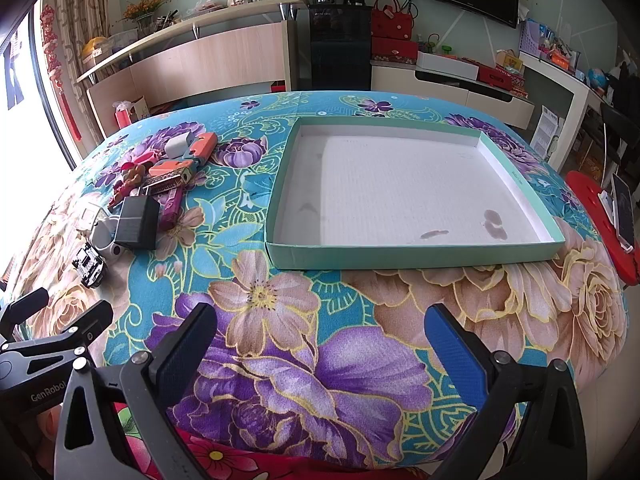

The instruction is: Organize rigid objects

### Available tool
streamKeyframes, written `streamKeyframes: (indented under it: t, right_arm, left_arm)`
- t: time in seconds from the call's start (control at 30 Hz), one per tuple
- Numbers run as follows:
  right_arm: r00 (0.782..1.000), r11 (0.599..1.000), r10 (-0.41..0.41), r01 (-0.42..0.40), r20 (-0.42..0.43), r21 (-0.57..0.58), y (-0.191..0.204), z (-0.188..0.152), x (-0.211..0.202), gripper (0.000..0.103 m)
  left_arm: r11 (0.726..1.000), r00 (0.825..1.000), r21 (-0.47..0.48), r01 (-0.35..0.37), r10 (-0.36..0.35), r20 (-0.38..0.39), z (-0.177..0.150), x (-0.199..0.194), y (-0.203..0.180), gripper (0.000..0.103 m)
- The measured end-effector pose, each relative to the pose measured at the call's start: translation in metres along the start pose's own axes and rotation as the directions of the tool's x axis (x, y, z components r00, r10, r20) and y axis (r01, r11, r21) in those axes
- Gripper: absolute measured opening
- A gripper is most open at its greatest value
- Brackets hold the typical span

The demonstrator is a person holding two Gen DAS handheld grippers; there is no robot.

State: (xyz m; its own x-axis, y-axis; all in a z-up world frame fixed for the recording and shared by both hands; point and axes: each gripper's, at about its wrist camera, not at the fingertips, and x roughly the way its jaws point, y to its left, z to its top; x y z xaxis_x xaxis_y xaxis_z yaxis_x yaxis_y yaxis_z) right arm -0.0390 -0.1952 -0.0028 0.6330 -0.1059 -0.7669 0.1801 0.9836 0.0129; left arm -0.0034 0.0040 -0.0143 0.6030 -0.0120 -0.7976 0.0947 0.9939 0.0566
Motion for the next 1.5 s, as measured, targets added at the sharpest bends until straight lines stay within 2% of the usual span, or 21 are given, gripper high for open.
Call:
streamKeyframes:
  t: [1.33, 1.5]
  right_arm:
    - [1.0, 1.0, 0.001, -0.001, -0.002, 0.003, -0.001, 0.0, 0.0, 0.103]
    - [0.999, 0.999, 0.045, -0.045, 0.003, 0.013, -0.003, 0.006, -0.005, 0.103]
  left_arm:
    - [1.0, 1.0, 0.002, 0.004, -0.004, -0.008, -0.002, 0.003, 0.001, 0.103]
    - [0.999, 0.999, -0.039, 0.032, -0.033, -0.018, 0.008, 0.0, 0.015, 0.103]
